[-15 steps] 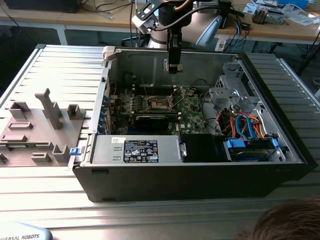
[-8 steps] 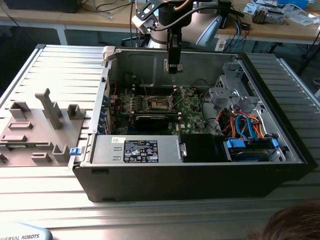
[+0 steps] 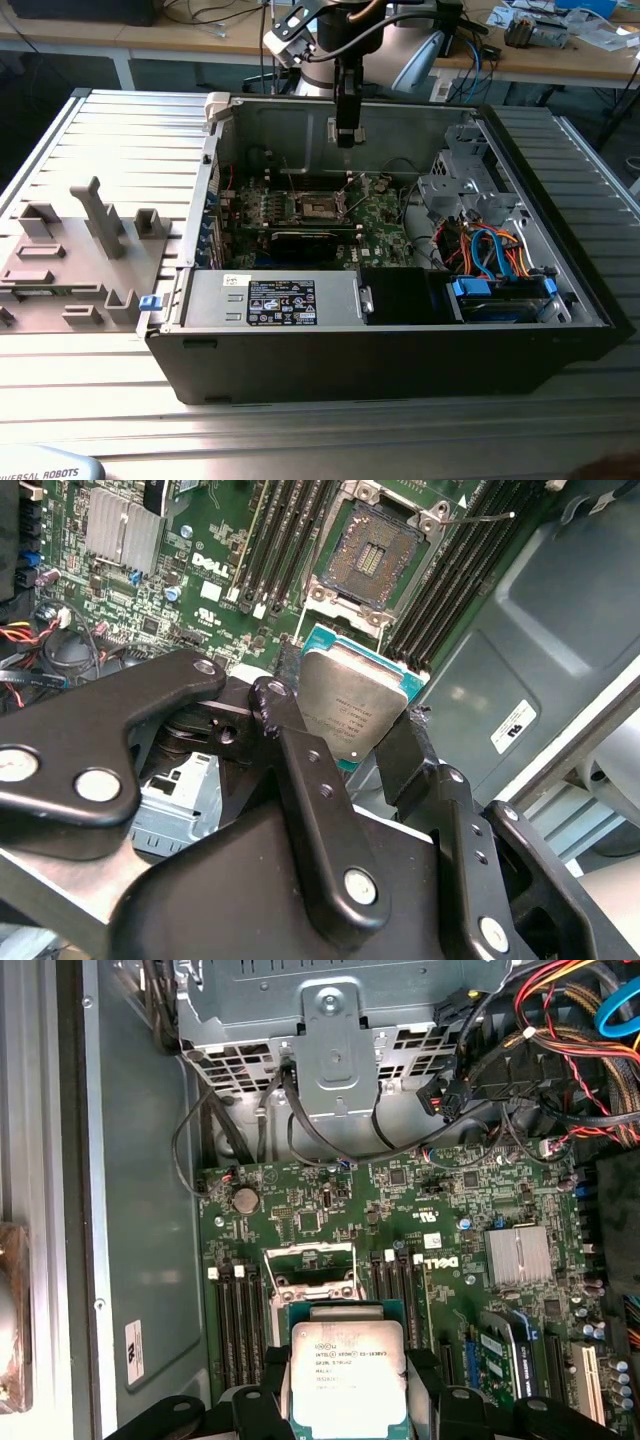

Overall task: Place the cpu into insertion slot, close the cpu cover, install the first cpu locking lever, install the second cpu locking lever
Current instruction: 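Place the cpu into insertion slot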

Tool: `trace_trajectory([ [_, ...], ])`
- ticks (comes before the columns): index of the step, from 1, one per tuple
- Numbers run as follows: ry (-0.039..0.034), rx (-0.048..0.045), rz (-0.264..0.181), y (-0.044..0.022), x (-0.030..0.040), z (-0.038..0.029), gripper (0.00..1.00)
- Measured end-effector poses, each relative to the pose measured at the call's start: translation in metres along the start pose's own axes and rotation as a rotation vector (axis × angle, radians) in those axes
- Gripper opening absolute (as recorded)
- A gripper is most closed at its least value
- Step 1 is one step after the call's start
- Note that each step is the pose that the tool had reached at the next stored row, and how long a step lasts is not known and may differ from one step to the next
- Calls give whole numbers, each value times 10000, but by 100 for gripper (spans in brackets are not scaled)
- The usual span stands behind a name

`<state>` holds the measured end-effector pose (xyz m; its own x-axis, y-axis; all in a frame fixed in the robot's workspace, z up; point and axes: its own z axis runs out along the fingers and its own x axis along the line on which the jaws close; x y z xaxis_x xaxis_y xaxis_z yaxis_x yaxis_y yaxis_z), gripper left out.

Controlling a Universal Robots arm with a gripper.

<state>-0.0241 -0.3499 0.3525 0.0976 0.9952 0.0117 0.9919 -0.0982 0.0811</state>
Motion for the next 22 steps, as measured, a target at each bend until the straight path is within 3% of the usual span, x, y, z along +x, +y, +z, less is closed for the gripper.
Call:
trace_trajectory([
  [22,-30,-3,145,-1,0,10,54],
])
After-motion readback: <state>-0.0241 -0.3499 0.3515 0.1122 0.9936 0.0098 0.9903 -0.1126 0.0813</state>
